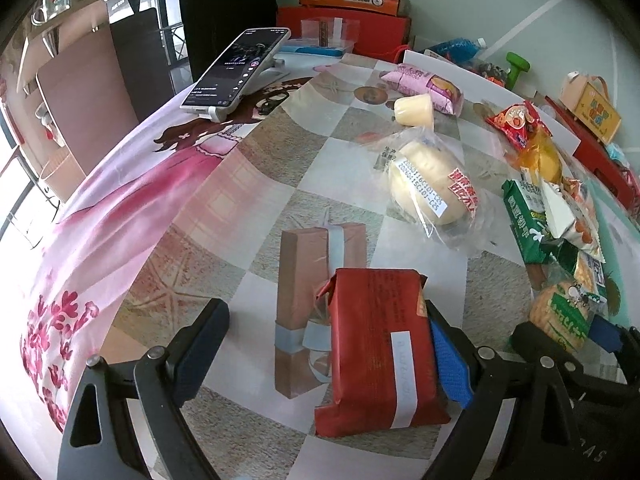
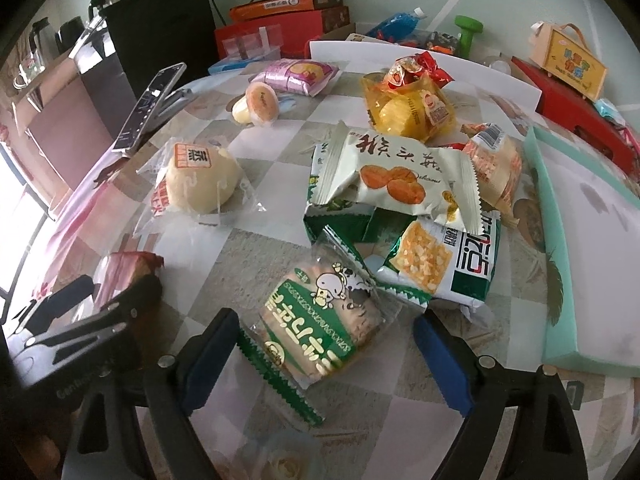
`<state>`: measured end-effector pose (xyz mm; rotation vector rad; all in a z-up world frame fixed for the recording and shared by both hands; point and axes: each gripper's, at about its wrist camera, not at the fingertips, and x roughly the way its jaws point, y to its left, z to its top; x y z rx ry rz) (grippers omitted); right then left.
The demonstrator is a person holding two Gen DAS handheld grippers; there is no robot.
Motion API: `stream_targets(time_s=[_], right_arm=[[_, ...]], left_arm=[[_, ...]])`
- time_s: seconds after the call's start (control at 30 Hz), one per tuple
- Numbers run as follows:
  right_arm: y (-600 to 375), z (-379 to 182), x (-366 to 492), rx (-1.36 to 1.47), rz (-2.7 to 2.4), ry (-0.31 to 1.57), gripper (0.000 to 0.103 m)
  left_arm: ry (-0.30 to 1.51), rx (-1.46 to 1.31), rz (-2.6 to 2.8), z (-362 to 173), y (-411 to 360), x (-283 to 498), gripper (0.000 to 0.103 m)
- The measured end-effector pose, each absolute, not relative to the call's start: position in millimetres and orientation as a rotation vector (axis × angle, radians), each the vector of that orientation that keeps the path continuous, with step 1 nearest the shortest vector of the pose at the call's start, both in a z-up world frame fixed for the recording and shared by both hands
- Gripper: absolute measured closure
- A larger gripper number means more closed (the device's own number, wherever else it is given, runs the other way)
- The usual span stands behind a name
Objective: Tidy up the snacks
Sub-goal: 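Grasp the red wrapped package with left tool while right tool grasps green bread bag, then carry the red package with left tool while right tool carries green bag toward tray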
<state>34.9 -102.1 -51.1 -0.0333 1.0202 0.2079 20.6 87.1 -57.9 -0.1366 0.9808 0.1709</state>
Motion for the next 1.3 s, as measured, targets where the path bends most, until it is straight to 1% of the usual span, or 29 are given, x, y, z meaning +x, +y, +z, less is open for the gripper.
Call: stream_targets(time_s=[0.1,0.17,0.2,0.23,0.27,0.3,0.33,0.37,0.57,0.73,0.9,0.93,1.0,1.2,1.3], right_arm=[[-101.3,-51.3,35.5,-0.037,0.204,1.015,0.014],[-99.8,-49.8,34.5,-0.045,0.213,1.005,0.028],[-99.3,-49.1,34.2,-0.048,0.217,1.002,0.030],[-99.3,-49.2,33.9,-0.048,0.220,1.001,0.032],[-99.6,-49.1,33.6,-0.046,0.224,0.999,0.034],[-99.9,-48.5,33.5,-0.043,0.226,0.997,0.036],[-100.5,-47.8,32.8,-0.038,0.230,0.995,0.039],[-101.0,-47.3,32.8,-0.034,0.233,0.993,0.043],[-103.0,-45.7,30.8,-0.022,0.247,0.990,0.047],[-104.8,-41.8,27.6,-0.013,0.263,0.982,0.053],[-105.3,-38.6,24.4,-0.005,0.283,0.973,0.058],[-105.4,-37.6,24.0,-0.002,0.288,0.970,0.060],[-106.3,-33.5,21.8,0.006,0.301,0.959,0.072],[-105.7,-32.9,20.0,-0.001,0.315,0.962,0.074],[-107.0,-29.9,18.8,0.003,0.320,0.951,0.077]], left_arm=[[0.981,-0.124,0.175,-58.4,85.4,20.5,0.010],[0.980,-0.121,0.174,-58.6,85.1,20.5,0.010],[0.979,-0.121,0.173,-58.5,85.1,20.3,0.011],[0.976,-0.122,0.169,-57.8,84.9,19.9,0.017],[0.969,-0.121,0.164,-56.2,84.0,19.0,0.030],[0.962,-0.121,0.159,-54.3,83.4,18.5,0.038],[0.956,-0.125,0.148,-52.6,83.1,17.9,0.053],[0.955,-0.130,0.138,-51.7,83.2,17.6,0.062],[0.951,-0.167,0.104,-47.9,85.3,16.7,0.062],[0.958,-0.179,0.085,-45.9,82.7,16.2,0.062],[0.943,-0.182,0.080,-39.2,82.0,13.5,0.062],[0.938,-0.181,0.079,-37.3,81.4,12.9,0.062],[0.932,-0.179,0.076,-34.1,80.5,12.1,0.062],[0.933,-0.178,0.074,-31.1,79.4,11.2,0.062],[0.927,-0.175,0.074,-30.1,79.1,10.7,0.062]])
